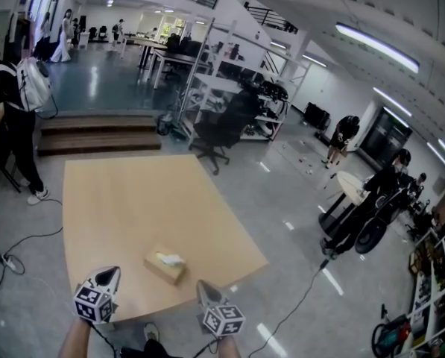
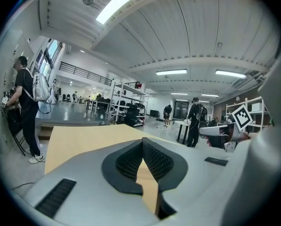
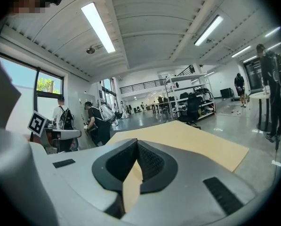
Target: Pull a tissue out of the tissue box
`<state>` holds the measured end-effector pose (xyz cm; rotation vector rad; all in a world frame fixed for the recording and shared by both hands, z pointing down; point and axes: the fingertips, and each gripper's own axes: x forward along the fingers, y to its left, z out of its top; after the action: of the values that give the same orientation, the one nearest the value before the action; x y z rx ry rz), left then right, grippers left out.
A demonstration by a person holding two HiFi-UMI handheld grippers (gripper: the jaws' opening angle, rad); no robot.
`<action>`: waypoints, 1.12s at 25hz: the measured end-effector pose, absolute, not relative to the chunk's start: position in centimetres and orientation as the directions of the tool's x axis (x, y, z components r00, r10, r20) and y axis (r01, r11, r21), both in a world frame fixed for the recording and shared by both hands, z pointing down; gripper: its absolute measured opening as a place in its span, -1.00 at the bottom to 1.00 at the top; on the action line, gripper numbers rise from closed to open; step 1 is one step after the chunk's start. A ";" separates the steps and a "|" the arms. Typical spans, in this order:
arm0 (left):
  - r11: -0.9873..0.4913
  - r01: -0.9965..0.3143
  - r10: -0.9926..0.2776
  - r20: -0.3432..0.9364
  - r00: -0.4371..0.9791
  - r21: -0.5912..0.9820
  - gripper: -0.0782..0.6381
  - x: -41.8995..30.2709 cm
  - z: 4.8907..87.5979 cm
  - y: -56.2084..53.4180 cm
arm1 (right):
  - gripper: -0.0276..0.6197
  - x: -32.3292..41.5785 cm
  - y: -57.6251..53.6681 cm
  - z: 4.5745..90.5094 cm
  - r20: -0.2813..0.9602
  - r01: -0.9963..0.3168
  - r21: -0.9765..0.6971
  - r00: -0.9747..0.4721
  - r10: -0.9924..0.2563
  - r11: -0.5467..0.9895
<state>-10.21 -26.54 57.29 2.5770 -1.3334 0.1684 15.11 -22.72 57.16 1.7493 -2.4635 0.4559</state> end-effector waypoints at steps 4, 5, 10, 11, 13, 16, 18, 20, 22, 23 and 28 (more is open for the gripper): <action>-0.561 -0.812 -0.784 0.213 0.584 0.159 -0.76 -9.6 58.4 -28.1 | -0.88 15.3 -24.6 57.8 0.252 -0.935 -0.180 -0.345 -0.904 0.306; -0.564 -0.811 -0.782 0.214 0.586 0.160 -0.76 -9.4 58.5 -28.5 | -0.88 15.3 -25.0 57.9 0.254 -0.935 -0.177 -0.346 -0.903 0.308; -0.565 -0.806 -0.771 0.236 0.591 0.176 -0.76 -8.6 59.6 -29.4 | -0.88 15.0 -26.3 58.9 0.280 -0.934 -0.155 -0.355 -0.892 0.323; -0.563 -0.807 -0.770 0.241 0.591 0.180 -0.76 -8.5 59.9 -29.5 | -0.88 15.0 -26.3 59.1 0.285 -0.933 -0.157 -0.358 -0.889 0.325; -0.562 -0.806 -0.766 0.251 0.592 0.186 -0.76 -8.3 60.2 -29.6 | -0.88 15.1 -26.6 59.5 0.292 -0.932 -0.162 -0.361 -0.886 0.326; -0.558 -0.806 -0.759 0.272 0.591 0.195 -0.76 -8.4 60.8 -30.3 | -0.88 14.9 -27.4 60.3 0.304 -0.930 -0.175 -0.363 -0.881 0.323; -0.555 -0.808 -0.755 0.290 0.588 0.197 -0.76 -8.5 61.6 -30.6 | -0.88 14.7 -27.8 61.0 0.316 -0.928 -0.185 -0.367 -0.875 0.322; -0.550 -0.812 -0.752 0.307 0.584 0.197 -0.76 -8.4 62.4 -30.8 | -0.88 14.8 -28.1 61.9 0.329 -0.927 -0.193 -0.369 -0.869 0.321; -0.544 -0.815 -0.750 0.319 0.579 0.201 -0.76 -8.2 63.1 -31.2 | -0.88 15.2 -28.5 62.6 0.340 -0.926 -0.202 -0.371 -0.864 0.318; -0.542 -0.816 -0.748 0.325 0.578 0.203 -0.76 -8.1 63.3 -31.5 | -0.88 15.3 -28.8 62.9 0.346 -0.926 -0.207 -0.372 -0.862 0.317; -0.541 -0.813 -0.732 0.356 0.581 0.214 -0.76 -8.5 64.7 -32.1 | -0.88 15.0 -29.7 64.4 0.373 -0.925 -0.226 -0.371 -0.850 0.304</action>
<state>-8.49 -32.07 64.70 2.4588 -1.2539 0.3182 15.04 -29.68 64.40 1.6437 -2.3829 0.6063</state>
